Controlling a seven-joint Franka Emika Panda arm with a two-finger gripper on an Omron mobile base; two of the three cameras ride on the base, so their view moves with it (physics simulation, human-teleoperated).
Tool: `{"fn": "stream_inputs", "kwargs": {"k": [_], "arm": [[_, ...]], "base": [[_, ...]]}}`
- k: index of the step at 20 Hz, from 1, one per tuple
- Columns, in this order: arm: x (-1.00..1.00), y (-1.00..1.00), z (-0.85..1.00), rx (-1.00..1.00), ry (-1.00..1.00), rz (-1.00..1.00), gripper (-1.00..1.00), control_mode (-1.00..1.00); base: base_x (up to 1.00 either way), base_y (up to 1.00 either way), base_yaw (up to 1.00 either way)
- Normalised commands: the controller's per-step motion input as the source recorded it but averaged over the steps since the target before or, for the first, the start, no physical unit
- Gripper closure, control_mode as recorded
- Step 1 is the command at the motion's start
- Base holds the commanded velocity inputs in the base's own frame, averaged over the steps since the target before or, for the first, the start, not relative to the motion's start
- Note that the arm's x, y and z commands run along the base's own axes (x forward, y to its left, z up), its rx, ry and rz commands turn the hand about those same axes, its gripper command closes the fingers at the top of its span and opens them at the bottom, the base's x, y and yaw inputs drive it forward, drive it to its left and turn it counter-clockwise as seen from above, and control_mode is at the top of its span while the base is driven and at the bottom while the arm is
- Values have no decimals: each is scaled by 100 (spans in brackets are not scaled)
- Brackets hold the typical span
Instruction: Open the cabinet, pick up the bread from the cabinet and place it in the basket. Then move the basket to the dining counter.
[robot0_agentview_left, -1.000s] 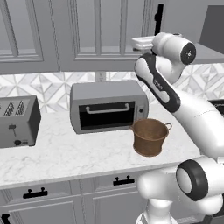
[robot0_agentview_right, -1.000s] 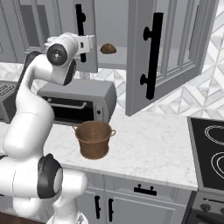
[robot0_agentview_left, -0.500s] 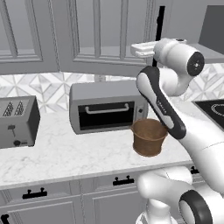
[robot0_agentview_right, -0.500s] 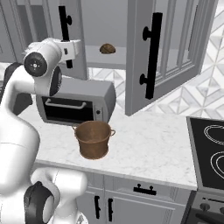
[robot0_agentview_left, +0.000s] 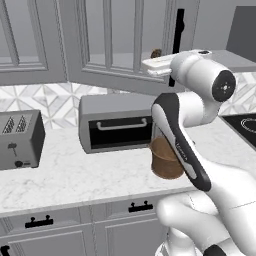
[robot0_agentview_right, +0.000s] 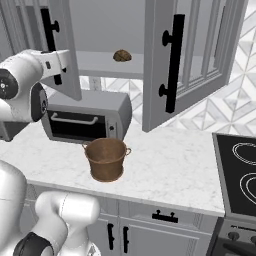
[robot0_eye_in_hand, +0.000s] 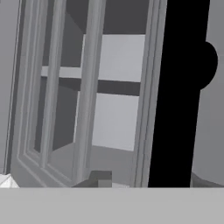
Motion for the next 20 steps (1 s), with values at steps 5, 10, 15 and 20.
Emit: {"fn": "stream_inputs", "kwargs": {"k": [5,10,15,20], "arm": [[-46,100,0,-9,5,0,100,-100],[-38,100,0,-3,1,0,100,-100],[-28,100,0,-1,0,0,100,-100],[-25,100,0,0,0,0,100,-100]], "base": [[0,0,0],[0,0,0],[0,0,0],[0,0,0]]}}
